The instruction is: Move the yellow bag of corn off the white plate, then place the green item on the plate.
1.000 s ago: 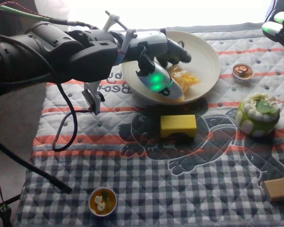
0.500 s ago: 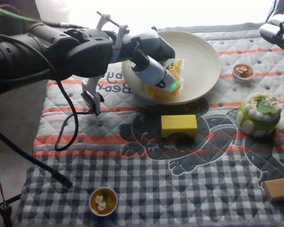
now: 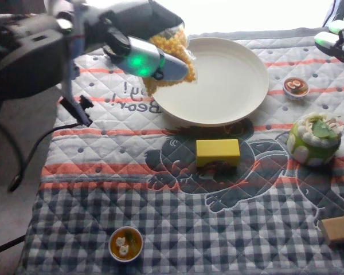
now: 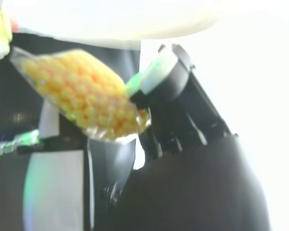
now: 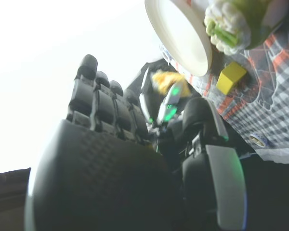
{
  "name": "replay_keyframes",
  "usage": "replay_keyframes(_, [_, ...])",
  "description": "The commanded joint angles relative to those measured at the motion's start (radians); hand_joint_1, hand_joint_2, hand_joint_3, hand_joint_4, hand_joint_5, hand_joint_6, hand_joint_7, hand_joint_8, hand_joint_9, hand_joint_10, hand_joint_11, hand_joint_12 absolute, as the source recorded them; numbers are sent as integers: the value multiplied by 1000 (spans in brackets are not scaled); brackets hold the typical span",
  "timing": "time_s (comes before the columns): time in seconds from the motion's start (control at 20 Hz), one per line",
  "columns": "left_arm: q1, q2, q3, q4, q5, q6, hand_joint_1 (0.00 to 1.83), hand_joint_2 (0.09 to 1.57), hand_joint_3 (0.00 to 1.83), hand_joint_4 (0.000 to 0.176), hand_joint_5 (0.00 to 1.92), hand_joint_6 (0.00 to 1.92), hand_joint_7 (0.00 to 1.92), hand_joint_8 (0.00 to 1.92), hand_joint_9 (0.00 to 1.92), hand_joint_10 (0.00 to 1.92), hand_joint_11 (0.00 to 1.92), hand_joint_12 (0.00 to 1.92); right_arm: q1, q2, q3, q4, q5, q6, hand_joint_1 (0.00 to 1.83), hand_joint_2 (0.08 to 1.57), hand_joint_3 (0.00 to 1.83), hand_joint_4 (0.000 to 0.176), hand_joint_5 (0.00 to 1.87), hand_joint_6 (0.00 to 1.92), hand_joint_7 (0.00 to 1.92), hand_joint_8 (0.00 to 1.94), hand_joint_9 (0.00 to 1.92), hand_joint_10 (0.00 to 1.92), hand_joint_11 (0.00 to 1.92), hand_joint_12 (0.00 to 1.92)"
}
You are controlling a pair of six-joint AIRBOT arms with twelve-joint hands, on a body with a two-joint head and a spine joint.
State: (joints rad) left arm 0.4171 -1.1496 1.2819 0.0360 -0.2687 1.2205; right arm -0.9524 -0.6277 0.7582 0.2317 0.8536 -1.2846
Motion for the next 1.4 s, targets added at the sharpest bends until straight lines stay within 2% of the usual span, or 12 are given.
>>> replay_keyframes(0.0, [22, 30, -33, 40, -185, -65, 1379, 1136, 0, 0, 753, 1921, 908, 1921, 1034, 1921, 1171, 1921, 8, 0, -3, -3, 121, 0, 615, 1345, 0, 0, 0, 0, 3, 1, 12, 4, 0, 223])
replay_keyframes(0.25, [262, 192, -228, 73, -397, -173, 1298, 1117, 0, 0, 694, 1921, 867, 1921, 1004, 1921, 1115, 1921, 3, -3, -5, -2, 121, 12, 487, 1356, 0, 1, 0, 0, 0, 0, 30, 9, 0, 376])
replay_keyframes(0.3, [316, 206, -252, 52, -410, -173, 1124, 1191, 68, 0, 715, 1545, 761, 1921, 908, 1921, 1014, 1921, 2, -4, -6, -2, 121, 15, 489, 1355, 0, 1, 0, 0, 3, 1, 43, 11, 0, 495])
replay_keyframes(0.4, [391, 208, -271, 22, -420, -173, 1119, 1273, 58, 0, 566, 1519, 728, 1564, 622, 1800, 714, 1921, -1, -8, -5, -2, 121, 16, 396, 1374, 1, 9, 0, 0, 15, 2, 62, 10, 0, 578])
replay_keyframes(0.5, [428, 203, -276, 8, -416, -173, 793, 1249, 12, 0, 199, 641, 229, 581, 149, 831, 74, 1459, -1, -11, -5, -1, 118, 16, 388, 1372, 0, 0, 0, 0, 33, 4, 78, 12, 0, 588])
replay_keyframes(0.6, [472, 192, -282, -21, -424, -173, 677, 1187, 0, 0, 95, 75, 30, 42, 14, 86, 2, 864, -2, -12, -5, -1, 114, 16, 430, 1356, 0, 8, 0, 0, 30, 1, 89, 13, 0, 730])
replay_keyframes(0.65, [477, 193, -286, -22, -426, -173, 620, 1157, 0, 56, 18, 14, 5, 8, 2, 16, 0, 172, -3, -12, -5, -1, 112, 17, 421, 1350, 0, 21, 0, 0, 24, 2, 90, 12, 0, 810])
replay_keyframes(0.8, [489, 221, -309, -29, -460, -166, 542, 1141, 0, 122, 0, 0, 0, 0, 0, 0, 0, 0, -9, -12, -8, -2, 111, 21, 379, 1329, 0, 41, 0, 0, 2, 0, 71, 1, 0, 826])
replay_keyframes(0.85, [498, 244, -323, -41, -495, -165, 537, 1135, 0, 114, 0, 0, 0, 0, 0, 0, 0, 0, -11, -12, -9, -2, 110, 23, 395, 1306, 0, 39, 0, 0, 0, 0, 56, 0, 0, 782])
replay_keyframes(0.95, [512, 281, -346, -66, -578, -164, 547, 1150, 3, 27, 0, 0, 0, 0, 0, 0, 0, 0, -12, -13, -6, -6, 98, 44, 412, 1270, 0, 15, 0, 0, 23, 4, 99, 17, 0, 889])
replay_keyframes(1.25, [524, 363, -395, -119, -822, -139, 474, 1272, 37, 0, 10, 4, 0, 0, 0, 0, 48, 24, -5, -91, 95, -14, -32, 153, 605, 1183, 0, 11, 0, 0, 20, 2, 86, 9, 0, 929])
replay_keyframes(1.35, [526, 367, -400, -135, -903, -137, 531, 1291, 4, 0, 39, 15, 0, 0, 0, 0, 1, 678, 24, -146, 149, -3, -118, 154, 718, 1166, 0, 8, 0, 0, 35, 2, 88, 6, 0, 798])
